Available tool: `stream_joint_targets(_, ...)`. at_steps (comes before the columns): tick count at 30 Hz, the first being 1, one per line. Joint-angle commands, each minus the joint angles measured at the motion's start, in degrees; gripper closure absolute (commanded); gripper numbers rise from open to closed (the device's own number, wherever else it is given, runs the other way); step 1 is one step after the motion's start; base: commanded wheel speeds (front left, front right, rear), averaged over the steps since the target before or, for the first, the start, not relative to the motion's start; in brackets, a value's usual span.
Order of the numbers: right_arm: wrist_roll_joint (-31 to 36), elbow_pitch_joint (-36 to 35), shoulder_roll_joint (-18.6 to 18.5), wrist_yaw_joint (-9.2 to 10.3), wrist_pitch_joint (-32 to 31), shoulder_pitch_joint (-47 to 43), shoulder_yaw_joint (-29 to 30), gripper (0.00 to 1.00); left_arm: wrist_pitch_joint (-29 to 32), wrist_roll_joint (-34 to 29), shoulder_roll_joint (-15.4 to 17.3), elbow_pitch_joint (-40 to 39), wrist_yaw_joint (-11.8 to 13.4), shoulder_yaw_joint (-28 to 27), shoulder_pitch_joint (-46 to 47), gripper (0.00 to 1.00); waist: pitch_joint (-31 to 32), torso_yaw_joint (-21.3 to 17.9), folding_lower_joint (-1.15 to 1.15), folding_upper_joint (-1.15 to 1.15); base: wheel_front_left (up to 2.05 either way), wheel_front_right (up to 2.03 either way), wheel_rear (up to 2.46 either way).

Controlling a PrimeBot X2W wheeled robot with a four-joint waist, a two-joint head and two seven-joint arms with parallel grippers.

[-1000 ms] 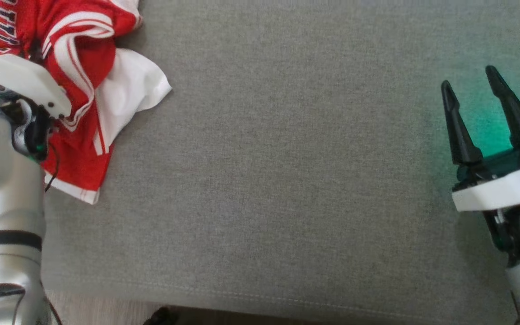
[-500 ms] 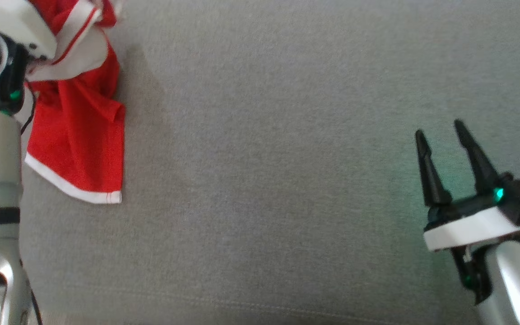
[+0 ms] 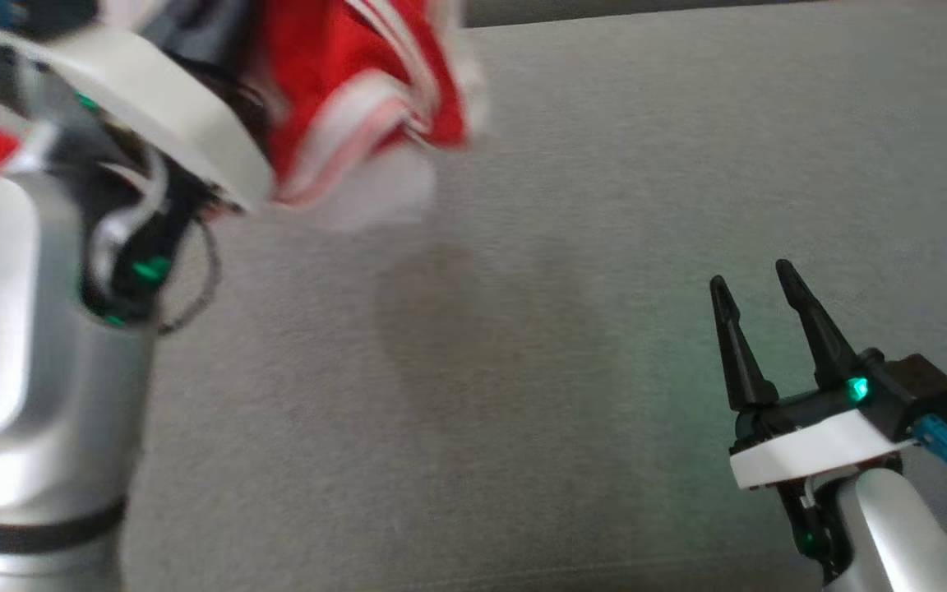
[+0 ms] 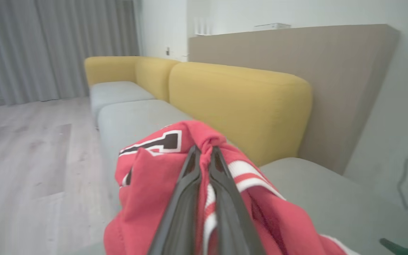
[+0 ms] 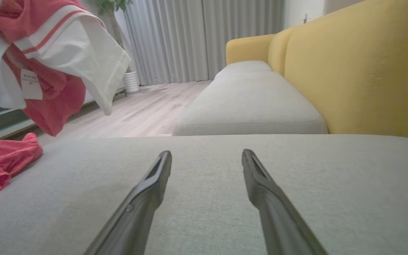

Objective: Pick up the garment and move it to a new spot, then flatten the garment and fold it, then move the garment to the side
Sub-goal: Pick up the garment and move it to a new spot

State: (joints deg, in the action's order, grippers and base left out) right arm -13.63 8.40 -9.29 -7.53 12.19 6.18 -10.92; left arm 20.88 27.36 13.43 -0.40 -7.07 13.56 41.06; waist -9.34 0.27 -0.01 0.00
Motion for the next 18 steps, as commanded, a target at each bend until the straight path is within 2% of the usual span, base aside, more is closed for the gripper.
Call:
stream_joint_targets(1, -0.39, -1.44, 0.41, 0.04, 1.0, 0.41, -1.52, 0.0, 1.28, 1.17, 0.14, -4.36, -0.03, -0.33, 0.81, 1.0, 0.15, -5.24, 0.01, 0.0, 0.0, 0.0, 0.0)
stream_joint_targets(6, -0.72, -1.02, 1.18, 0.04, 1.48, 1.0, -2.24, 0.0, 0.72, 3.16, -3.82, -5.65, -0.07, 3.7, -1.98, 1.0, -0.35, -9.77, 0.01, 0.0, 0.0, 0.0, 0.0)
stream_joint_targets(9, -0.92, -0.59, 1.81, 0.04, 1.84, 1.17, -2.25, 0.0, -1.63, 3.63, -6.33, -2.74, -0.16, 7.19, -3.82, 1.0, -0.64, -12.58, 0.01, 0.0, 0.0, 0.0, 0.0)
stream_joint_targets(12, -1.06, -0.17, 2.4, 0.04, 2.13, 1.29, -2.53, 0.0, -6.65, 1.4, -7.21, 2.87, -0.25, 10.44, -4.56, 1.0, -1.23, -14.88, 0.01, 0.0, 0.0, 0.0, 0.0)
stream_joint_targets(18, -1.28, 0.58, 3.38, 0.04, 2.52, 1.47, -3.11, 0.0, -20.57, -0.67, -6.95, 22.87, -0.38, 15.44, -4.43, 1.0, -2.34, -17.41, 0.01, 0.0, 0.0, 0.0, 0.0)
